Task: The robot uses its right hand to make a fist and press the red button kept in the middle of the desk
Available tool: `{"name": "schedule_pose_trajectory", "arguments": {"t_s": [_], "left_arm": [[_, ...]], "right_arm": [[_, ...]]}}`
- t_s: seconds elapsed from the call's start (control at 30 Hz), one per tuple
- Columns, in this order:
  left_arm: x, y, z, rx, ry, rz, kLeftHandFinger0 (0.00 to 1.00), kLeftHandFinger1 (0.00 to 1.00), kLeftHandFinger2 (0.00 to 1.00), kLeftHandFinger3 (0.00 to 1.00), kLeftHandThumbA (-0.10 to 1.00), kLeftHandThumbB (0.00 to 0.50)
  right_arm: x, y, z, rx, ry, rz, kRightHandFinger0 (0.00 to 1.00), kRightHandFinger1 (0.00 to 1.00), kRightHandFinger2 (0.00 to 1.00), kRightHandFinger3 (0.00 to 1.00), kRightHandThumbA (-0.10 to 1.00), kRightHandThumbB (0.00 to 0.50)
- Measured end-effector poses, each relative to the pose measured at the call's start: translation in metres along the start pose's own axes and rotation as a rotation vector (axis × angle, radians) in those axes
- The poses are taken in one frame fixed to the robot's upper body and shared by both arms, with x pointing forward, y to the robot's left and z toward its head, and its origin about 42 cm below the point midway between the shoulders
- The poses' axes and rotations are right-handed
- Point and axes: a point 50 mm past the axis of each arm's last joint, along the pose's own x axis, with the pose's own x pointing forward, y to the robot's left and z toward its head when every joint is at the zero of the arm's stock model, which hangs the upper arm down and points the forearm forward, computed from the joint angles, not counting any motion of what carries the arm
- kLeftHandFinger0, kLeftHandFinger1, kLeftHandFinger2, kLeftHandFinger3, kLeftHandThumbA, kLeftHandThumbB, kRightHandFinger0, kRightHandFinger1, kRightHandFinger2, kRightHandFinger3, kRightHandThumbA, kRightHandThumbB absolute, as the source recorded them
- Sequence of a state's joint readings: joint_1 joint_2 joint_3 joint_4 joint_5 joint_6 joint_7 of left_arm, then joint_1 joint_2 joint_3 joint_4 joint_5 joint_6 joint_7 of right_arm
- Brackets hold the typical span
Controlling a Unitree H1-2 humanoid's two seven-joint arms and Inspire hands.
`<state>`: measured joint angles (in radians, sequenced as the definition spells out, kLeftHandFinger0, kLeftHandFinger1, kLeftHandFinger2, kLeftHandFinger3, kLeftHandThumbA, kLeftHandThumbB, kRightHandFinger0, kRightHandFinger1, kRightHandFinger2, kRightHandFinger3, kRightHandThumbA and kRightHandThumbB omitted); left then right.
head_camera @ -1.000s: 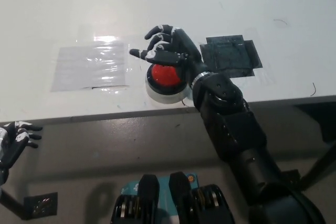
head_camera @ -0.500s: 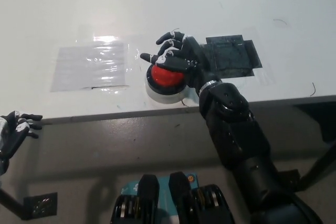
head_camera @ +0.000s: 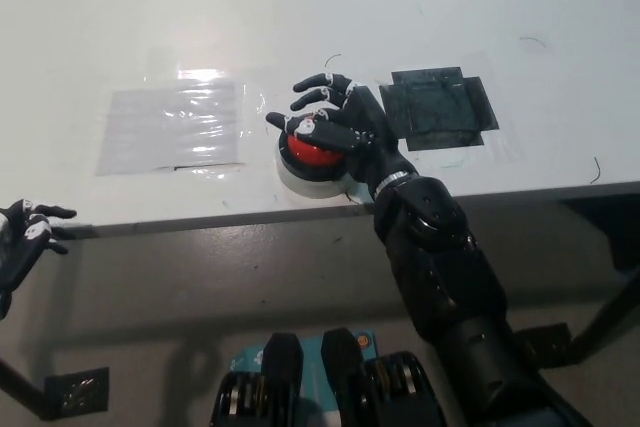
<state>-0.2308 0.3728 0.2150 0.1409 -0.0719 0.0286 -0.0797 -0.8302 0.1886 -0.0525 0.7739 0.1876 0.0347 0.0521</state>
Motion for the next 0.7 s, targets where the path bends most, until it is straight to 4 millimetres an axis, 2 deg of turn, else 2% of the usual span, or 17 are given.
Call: {"name": "schedule_pose_trajectory", "arguments": {"t_s": [0.23, 0.37, 0.4, 0.5, 0.6, 0.63, 0.7], "left_arm": [[0.0001, -0.0001, 0.0000, 0.000, 0.001, -0.003, 0.46, 0.49, 0.56, 0.61, 0.49, 0.000], [0.0001, -0.0001, 0.0001, 0.001, 0.001, -0.007, 0.48, 0.52, 0.60, 0.67, 0.49, 0.000], [0.0001, -0.0001, 0.0001, 0.001, 0.001, -0.009, 0.46, 0.49, 0.56, 0.62, 0.48, 0.000], [0.0001, -0.0002, 0.0000, 0.001, 0.000, -0.011, 0.47, 0.50, 0.57, 0.62, 0.51, 0.000], [0.0001, -0.0001, 0.0000, 0.002, 0.000, -0.011, 0.46, 0.49, 0.56, 0.62, 0.50, 0.000], [0.0001, -0.0001, 0.0001, 0.003, 0.000, -0.011, 0.43, 0.47, 0.54, 0.61, 0.50, 0.000], [0.0001, 0.0000, 0.0001, 0.003, 0.000, -0.011, 0.42, 0.46, 0.53, 0.59, 0.48, 0.000]], "right_arm": [[-0.0012, -0.0036, -0.0033, 0.026, 0.006, -0.013, 0.00, 0.00, 0.31, 0.40, 1.00, 0.079], [-0.0014, -0.0049, -0.0052, 0.040, 0.012, -0.017, 0.00, 0.00, 0.31, 0.41, 1.00, 0.117], [-0.0015, -0.0050, -0.0058, 0.042, 0.014, -0.018, 0.00, 0.00, 0.31, 0.41, 1.00, 0.123], [-0.0015, -0.0050, -0.0057, 0.043, 0.013, -0.019, 0.00, 0.00, 0.32, 0.42, 1.00, 0.109], [-0.0014, -0.0046, -0.0036, 0.043, 0.008, -0.018, 0.00, 0.01, 0.33, 0.42, 1.00, 0.114], [-0.0013, -0.0045, -0.0031, 0.042, 0.009, -0.017, 0.00, 0.01, 0.33, 0.42, 1.00, 0.120], [-0.0008, -0.0040, -0.0002, 0.041, 0.014, -0.016, 0.00, 0.02, 0.34, 0.44, 1.00, 0.104]]}}
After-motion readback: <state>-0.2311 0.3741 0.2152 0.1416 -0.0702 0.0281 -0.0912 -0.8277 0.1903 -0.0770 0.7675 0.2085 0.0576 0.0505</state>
